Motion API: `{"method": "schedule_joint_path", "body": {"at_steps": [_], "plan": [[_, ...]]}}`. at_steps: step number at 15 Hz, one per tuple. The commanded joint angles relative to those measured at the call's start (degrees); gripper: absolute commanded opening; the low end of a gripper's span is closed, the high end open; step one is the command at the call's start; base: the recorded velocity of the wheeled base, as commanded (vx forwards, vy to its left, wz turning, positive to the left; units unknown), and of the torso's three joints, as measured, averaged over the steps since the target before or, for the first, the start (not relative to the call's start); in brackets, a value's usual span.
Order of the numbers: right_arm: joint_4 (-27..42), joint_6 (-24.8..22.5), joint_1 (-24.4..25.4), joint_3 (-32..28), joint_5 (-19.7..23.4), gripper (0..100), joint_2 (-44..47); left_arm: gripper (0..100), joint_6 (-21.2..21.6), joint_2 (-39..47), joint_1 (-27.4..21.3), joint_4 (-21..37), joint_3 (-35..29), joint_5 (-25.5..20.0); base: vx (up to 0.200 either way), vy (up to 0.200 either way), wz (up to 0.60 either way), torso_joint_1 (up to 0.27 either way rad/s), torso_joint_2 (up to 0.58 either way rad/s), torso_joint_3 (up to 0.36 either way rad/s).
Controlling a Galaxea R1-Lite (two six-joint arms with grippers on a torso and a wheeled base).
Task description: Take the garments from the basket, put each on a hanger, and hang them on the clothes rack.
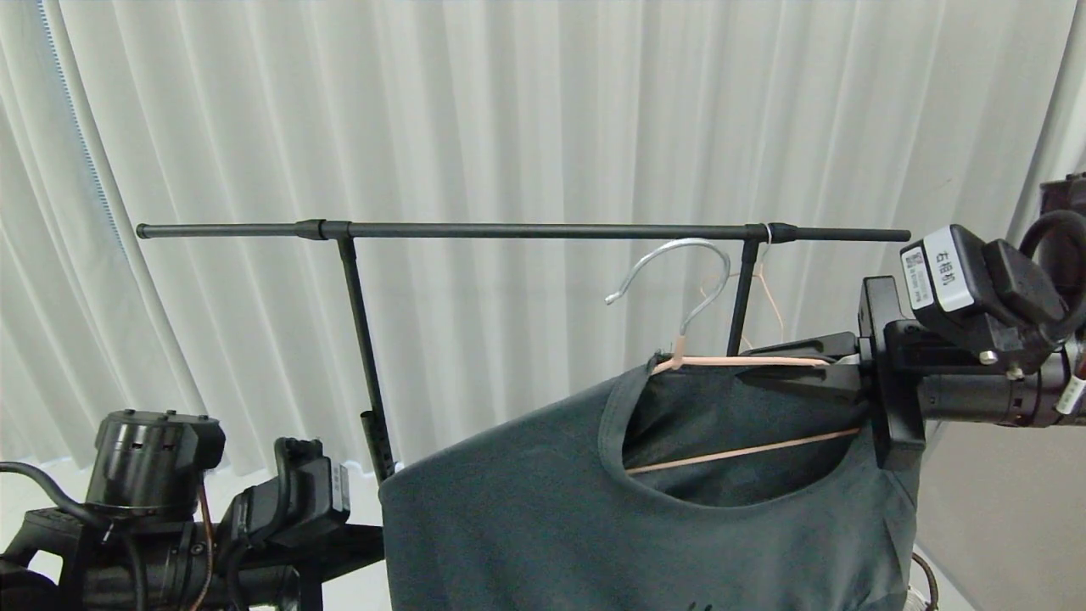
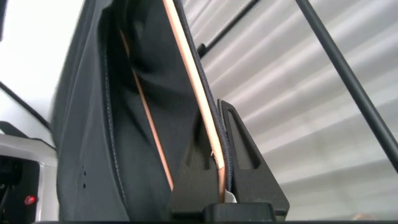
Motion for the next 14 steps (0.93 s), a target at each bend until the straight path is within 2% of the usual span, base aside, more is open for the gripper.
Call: {"method": "schedule_joint_path", "body": {"at_steps": [1,2,3,9,14], "plan": [[0.1,0.0,-0.3,0.0,-0.1,0,0.1,0,-1.7,-3.5,3.8,0.0,-0.2,0.0,0.000,0.000,0.00,0.000,0.00,0.000],[0.1,-0.1,-0.3,0.1,-0.1,0,0.1,0,-3.6,-4.7,4.0,0.0,-0.3,0.0,0.000,0.000,0.00,0.000,0.00,0.000],[0.1,-0.1,-0.3,0.1,-0.2,0,0.2,0,-7.5,-6.9,4.0,0.0,-1.0,0.0,0.000,0.000,0.00,0.000,0.00,0.000],[2.2,0.0,-1.6,0.4,-1.2,0,0.4,0,-17.2,-14.5,4.1,0.0,-4.6,0.0,0.000,0.000,0.00,0.000,0.00,0.000],[4.2,-0.1,-5.4,1.3,-2.4,0,0.5,0,-19.5,-17.7,5.8,-0.1,-7.4,0.0,0.000,0.000,0.00,0.000,0.00,0.000]]}}
